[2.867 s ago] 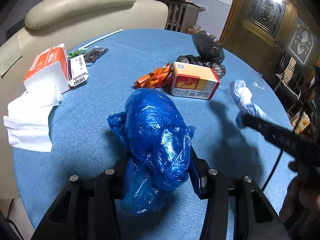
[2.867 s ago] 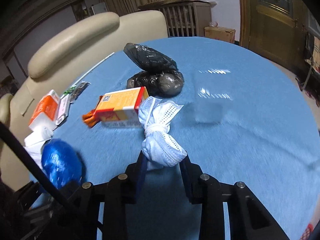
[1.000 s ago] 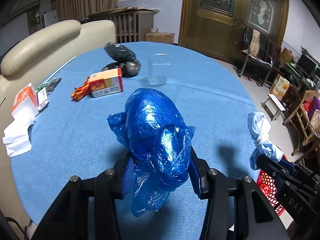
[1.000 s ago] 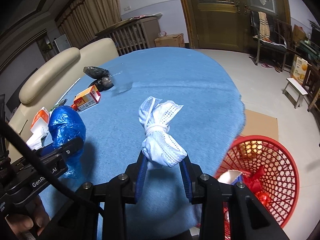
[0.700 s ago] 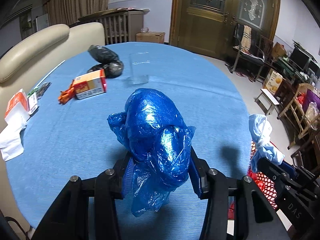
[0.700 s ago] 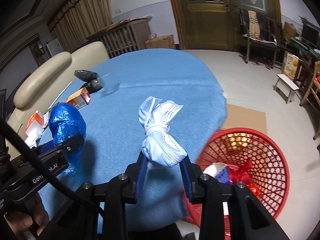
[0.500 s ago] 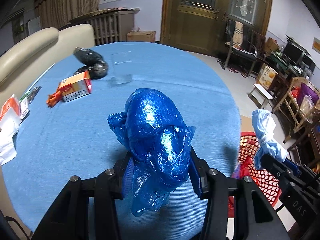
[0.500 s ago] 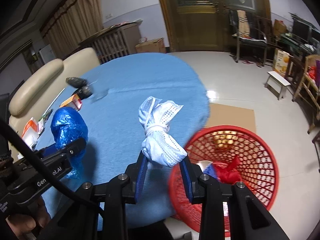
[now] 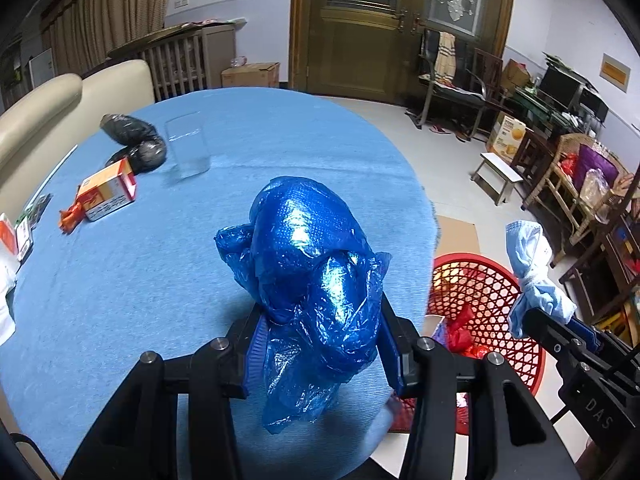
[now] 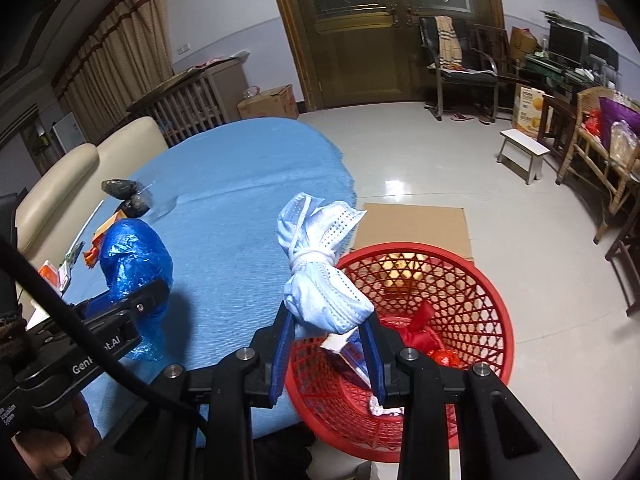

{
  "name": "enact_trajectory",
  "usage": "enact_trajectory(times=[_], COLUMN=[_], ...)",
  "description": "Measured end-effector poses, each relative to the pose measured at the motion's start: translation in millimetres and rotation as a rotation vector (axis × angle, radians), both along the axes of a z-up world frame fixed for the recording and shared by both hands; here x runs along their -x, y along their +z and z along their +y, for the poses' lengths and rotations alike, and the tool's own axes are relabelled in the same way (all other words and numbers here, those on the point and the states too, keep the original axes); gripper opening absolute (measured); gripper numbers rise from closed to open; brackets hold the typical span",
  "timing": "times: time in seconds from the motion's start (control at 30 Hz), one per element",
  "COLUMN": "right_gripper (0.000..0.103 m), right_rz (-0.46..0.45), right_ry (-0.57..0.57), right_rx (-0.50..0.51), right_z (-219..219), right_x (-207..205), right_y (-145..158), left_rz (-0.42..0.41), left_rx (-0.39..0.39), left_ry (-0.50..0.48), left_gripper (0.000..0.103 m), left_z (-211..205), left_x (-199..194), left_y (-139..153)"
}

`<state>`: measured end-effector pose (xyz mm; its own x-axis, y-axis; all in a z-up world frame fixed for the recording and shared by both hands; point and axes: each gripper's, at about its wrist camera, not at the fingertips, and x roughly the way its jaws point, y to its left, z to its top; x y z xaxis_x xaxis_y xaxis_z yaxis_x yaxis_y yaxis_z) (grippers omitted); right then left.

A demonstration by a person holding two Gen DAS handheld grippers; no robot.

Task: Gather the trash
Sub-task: 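Carry the blue bag and white mask over the red wastebasket with both tools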

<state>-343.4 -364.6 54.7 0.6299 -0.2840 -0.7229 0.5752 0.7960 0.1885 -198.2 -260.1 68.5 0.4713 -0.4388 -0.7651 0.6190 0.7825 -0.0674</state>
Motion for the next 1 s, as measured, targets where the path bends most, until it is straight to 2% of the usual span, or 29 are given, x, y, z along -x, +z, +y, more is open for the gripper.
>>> enact_trajectory(times=[0.47, 1.0], right_gripper=[0.035, 0.036], right_rz=[0.043, 0.065], right_ry=[-0.071, -0.129], right_rx=[-0.042, -0.08], right_z=[-21.0, -41.0], right_x=[38.4, 56.7], right_y=[-24.8, -32.6], left_rz=[-0.022, -0.031], left_rx=[-0.015, -0.049], left_ry=[-0.092, -0.23], left_gripper=[0.05, 0.05], left_z=[-28.0, -72.5], left_x=[24.4, 55.2], left_y=[1.6, -1.0])
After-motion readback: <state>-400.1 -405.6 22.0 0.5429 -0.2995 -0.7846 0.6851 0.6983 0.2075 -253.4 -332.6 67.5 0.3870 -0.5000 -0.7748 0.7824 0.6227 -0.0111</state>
